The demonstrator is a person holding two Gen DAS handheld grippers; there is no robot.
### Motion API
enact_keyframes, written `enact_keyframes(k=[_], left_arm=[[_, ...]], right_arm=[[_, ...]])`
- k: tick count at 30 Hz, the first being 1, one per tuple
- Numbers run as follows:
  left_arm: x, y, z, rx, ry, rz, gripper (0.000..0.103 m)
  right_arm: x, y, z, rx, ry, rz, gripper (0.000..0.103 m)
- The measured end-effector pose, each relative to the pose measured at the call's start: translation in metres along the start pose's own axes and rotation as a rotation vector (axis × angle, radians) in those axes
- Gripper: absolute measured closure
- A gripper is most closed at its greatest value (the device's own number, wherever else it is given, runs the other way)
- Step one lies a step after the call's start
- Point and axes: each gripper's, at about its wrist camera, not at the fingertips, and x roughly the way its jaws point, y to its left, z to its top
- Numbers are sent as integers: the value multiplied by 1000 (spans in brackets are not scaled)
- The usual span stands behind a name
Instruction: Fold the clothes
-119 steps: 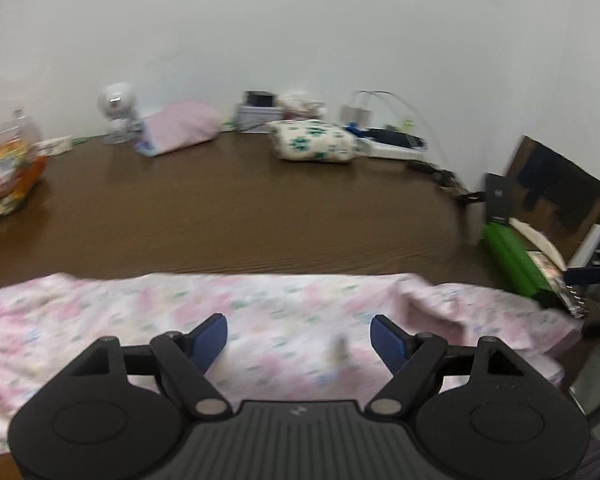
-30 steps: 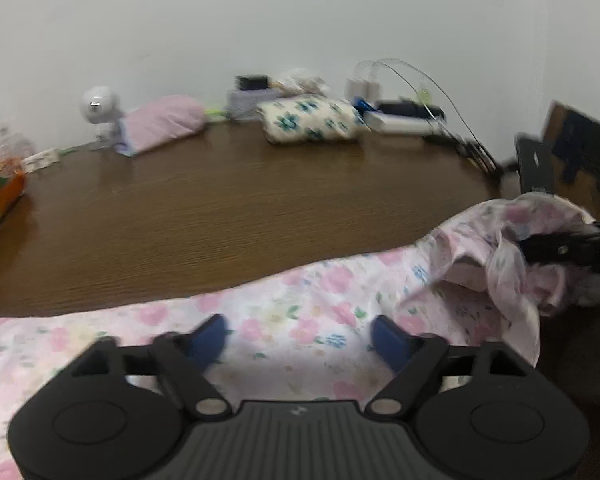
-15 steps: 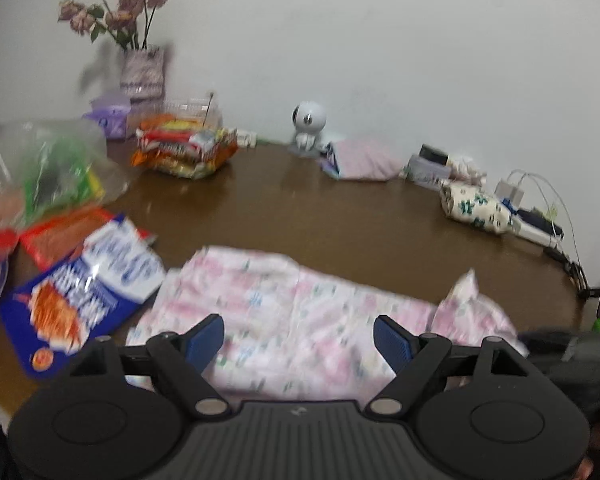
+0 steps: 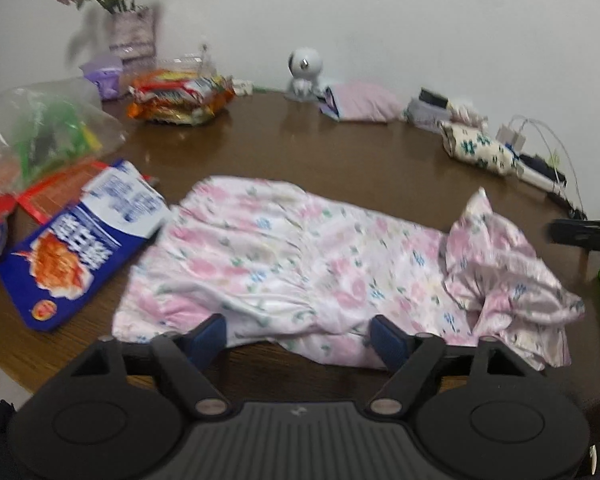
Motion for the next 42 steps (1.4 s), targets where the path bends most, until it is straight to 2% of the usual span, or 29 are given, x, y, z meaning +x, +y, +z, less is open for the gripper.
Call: enact_keyframes(k=[2,4,6,9,13,16,19,21,22,24,27,29,30,32,33,34,35,36,37,40,42], left_arm=[[6,-8,-1,28,15,0,44],[12,-13,-2,53,12,11,44],[17,-15,-2,65,0,27,44],[28,-23,3,112,-12,50,44],[55,-42,27,198,-2,-39,44],[81,-77,46,305,-15,-108,44],[105,-115,57,389,-26,-177,45],[121,-140,64,444,-33,-223,44],[128,-153,67,471,-37,-245,44],[126,-155,67,478,-50,-246,44],[104,-136,60,406,-84,-190,43],[83,-120,55,330,-78,-144,41],[73,-113,52,292,-75,-123,41],[47,-103,42,260,-74,-204,40],[35,-101,38,239,-71,-275,39],[27,-102,33,213,-56,-364,33],[22,-106,28,198,-28,-442,26],[21,-113,25,200,-4,-473,25],[21,-121,23,208,5,-472,28],[28,-141,26,204,21,-489,40],[47,-148,36,177,25,-454,46]], right_arm=[[30,1,-6,-11,63,30,70],[47,11,-11,-62,100,28,75],[63,23,-16,-117,135,21,75],[56,35,-30,-203,147,-36,75],[33,27,-40,-120,170,-129,75],[5,27,-57,-50,184,-257,73],[-22,30,-73,32,200,-316,71],[-38,26,-78,98,190,-307,59],[-51,24,-78,117,145,-279,51],[-80,19,-78,129,49,-231,48],[-115,4,-81,94,-84,-185,41],[-115,-6,-83,61,-82,-173,30],[-109,-10,-83,44,-74,-160,30],[-92,-14,-80,15,-57,-132,31],[-80,-15,-77,9,-45,-120,31],[-67,-16,-75,4,-30,-110,41],[-55,-21,-73,17,-14,-102,58],[-42,-27,-71,56,9,-93,67],[-29,-36,-69,128,38,-89,77],[-20,-46,-65,237,27,-88,79],[-17,-44,-66,228,30,-100,78]])
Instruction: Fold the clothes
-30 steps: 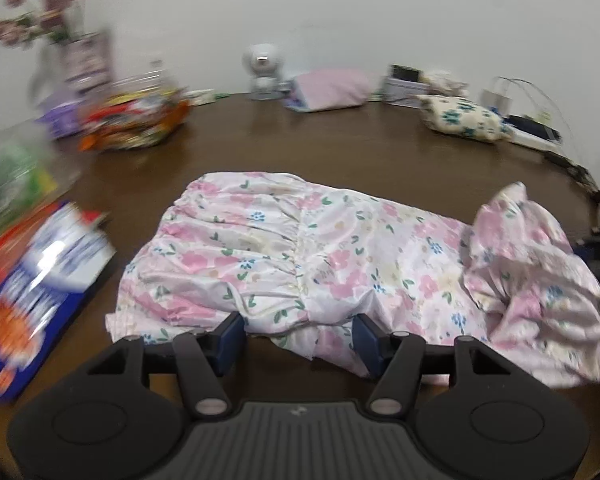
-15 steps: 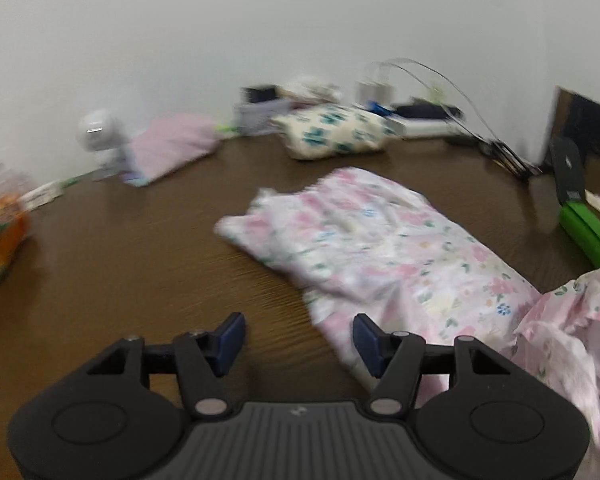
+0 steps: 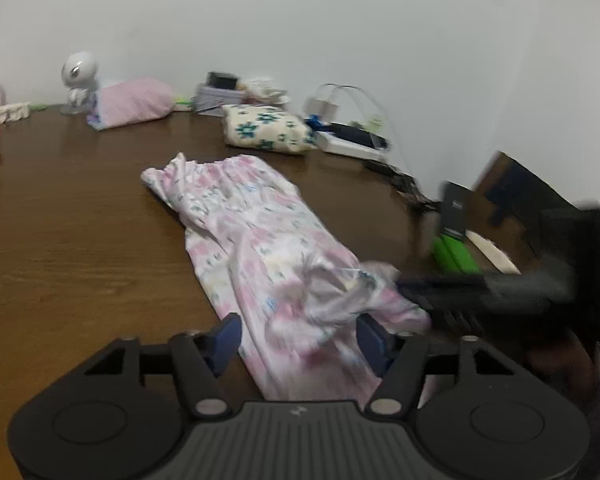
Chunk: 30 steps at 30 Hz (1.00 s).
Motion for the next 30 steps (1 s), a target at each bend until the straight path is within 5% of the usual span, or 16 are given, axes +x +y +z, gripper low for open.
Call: enact_keyframes(k=[2,5,8,17,24,30], left_arm=[[22,4,7,-19,1,65,61],[53,16,17,-99,4,128,57],[64,15,18,-75,-5,199,53],[22,9,6,3,-48,188,47],[12,-3,-12,28,-32,160,47],[35,-20,-9,125,-49,221,47]], right_arm=[[2,3,-3,-15,-4,-16,75],[1,7,-9,-38,2,-35,73],[-1,8,-13,-53,4,-43,64],[-38,11,-2,-143,-137,-1,57],[9,18,-6,-181,-30,-51,62],[-3,14,-6,-156,-60,-42,61]])
